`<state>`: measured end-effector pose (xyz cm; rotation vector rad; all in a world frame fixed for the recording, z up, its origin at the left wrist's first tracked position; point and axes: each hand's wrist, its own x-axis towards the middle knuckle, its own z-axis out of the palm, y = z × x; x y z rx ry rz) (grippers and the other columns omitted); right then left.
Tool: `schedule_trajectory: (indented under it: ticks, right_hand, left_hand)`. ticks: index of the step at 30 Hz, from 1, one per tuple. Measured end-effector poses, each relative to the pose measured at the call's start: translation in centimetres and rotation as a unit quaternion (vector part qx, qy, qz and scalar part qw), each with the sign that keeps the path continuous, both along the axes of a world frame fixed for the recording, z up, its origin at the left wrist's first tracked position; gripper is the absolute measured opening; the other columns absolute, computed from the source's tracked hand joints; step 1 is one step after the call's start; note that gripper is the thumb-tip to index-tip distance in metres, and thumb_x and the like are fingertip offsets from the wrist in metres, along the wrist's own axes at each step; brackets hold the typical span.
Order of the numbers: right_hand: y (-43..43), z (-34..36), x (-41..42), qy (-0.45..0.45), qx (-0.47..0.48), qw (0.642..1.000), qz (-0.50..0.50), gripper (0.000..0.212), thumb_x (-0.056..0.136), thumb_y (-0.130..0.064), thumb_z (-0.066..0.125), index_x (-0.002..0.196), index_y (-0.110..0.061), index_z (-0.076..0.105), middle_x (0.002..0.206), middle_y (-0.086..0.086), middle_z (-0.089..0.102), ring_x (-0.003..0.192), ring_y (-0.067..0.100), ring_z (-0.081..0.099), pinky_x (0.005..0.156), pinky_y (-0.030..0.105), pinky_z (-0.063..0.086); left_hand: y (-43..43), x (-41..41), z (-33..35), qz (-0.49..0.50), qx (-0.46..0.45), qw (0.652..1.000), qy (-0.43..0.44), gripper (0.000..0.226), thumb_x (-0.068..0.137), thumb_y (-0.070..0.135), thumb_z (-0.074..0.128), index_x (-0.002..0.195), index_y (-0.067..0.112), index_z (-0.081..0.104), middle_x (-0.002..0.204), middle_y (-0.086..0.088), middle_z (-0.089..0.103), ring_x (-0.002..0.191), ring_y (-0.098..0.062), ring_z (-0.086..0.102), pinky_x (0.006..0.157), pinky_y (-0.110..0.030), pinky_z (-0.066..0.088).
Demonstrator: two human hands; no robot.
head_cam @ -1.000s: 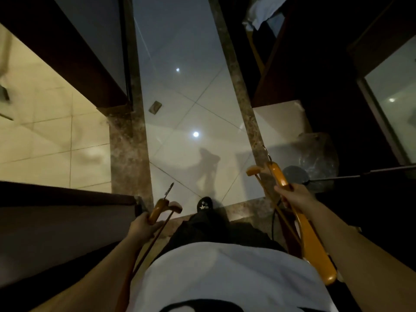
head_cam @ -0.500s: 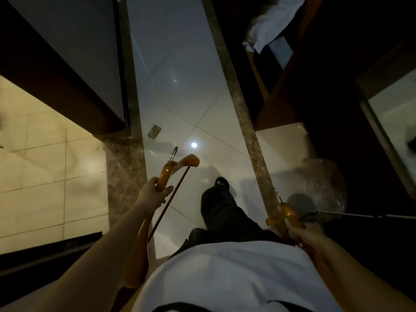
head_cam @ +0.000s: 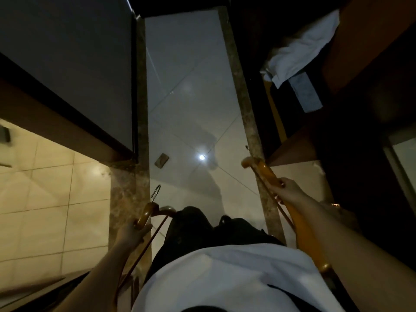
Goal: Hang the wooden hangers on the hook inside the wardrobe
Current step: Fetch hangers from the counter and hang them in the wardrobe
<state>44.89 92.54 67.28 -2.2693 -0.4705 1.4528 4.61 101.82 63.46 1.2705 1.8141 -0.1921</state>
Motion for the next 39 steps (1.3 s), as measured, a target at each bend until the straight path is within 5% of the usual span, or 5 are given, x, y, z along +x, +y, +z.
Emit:
schedule_trajectory:
  ticks: [9,16,28,35,39]
  right_hand:
    - [13.8,-0.3,2.3,0.006,0.037,0.998,-0.047,0.053,0.088,-0.033,0.059,0.135,-0.015,0.043,0.113,0.008,0.055,0.102,0.027,0.055,0.086,0.038,0.048]
    - [17.3,-0.9,1.4,0.012,-0.042,0.991,-0.124,0.034,0.088,-0.025,0.061,0.114,-0.005,0.055,0.082,0.010,0.062,0.070,0.021,0.057,0.058,0.028,0.044]
    - [22.8,-1.7,5.9,0.060,-0.129,0.964,-0.226,0.025,0.089,-0.023,0.059,0.091,0.002,0.058,0.070,0.014,0.059,0.060,0.021,0.054,0.053,0.026,0.042]
    - [32.1,-1.6,15.8,0.073,-0.076,0.968,-0.229,0.039,0.089,-0.031,0.058,0.114,-0.002,0.058,0.105,0.020,0.064,0.091,0.031,0.061,0.073,0.034,0.049]
    - [37.0,0.2,21.5,0.069,-0.051,0.973,-0.215,0.031,0.089,-0.026,0.058,0.113,-0.007,0.057,0.102,0.018,0.064,0.092,0.031,0.059,0.085,0.040,0.048]
  left_hand:
    - [16.0,4.1,-0.7,-0.053,0.005,0.998,-0.020,0.029,0.085,0.025,0.064,0.107,0.011,0.053,0.085,-0.005,0.057,0.076,-0.024,0.059,0.069,-0.039,0.053]
    - [31.3,10.7,1.5,-0.122,0.022,0.985,-0.117,0.024,0.086,0.024,0.063,0.102,0.012,0.050,0.078,-0.005,0.057,0.068,-0.019,0.056,0.057,-0.027,0.044]
    - [46.5,19.6,0.5,-0.194,0.013,0.973,-0.127,0.024,0.087,0.017,0.062,0.104,0.005,0.051,0.079,-0.007,0.054,0.069,-0.022,0.056,0.059,-0.028,0.048]
    - [52.9,24.5,-1.0,-0.209,-0.012,0.977,-0.045,0.033,0.084,0.019,0.065,0.107,0.000,0.054,0.080,-0.019,0.062,0.068,-0.030,0.061,0.068,-0.042,0.053]
    - [56.3,30.3,-0.5,-0.219,0.009,0.975,-0.036,0.032,0.085,0.021,0.065,0.105,0.000,0.053,0.071,-0.010,0.057,0.059,-0.022,0.056,0.058,-0.031,0.048]
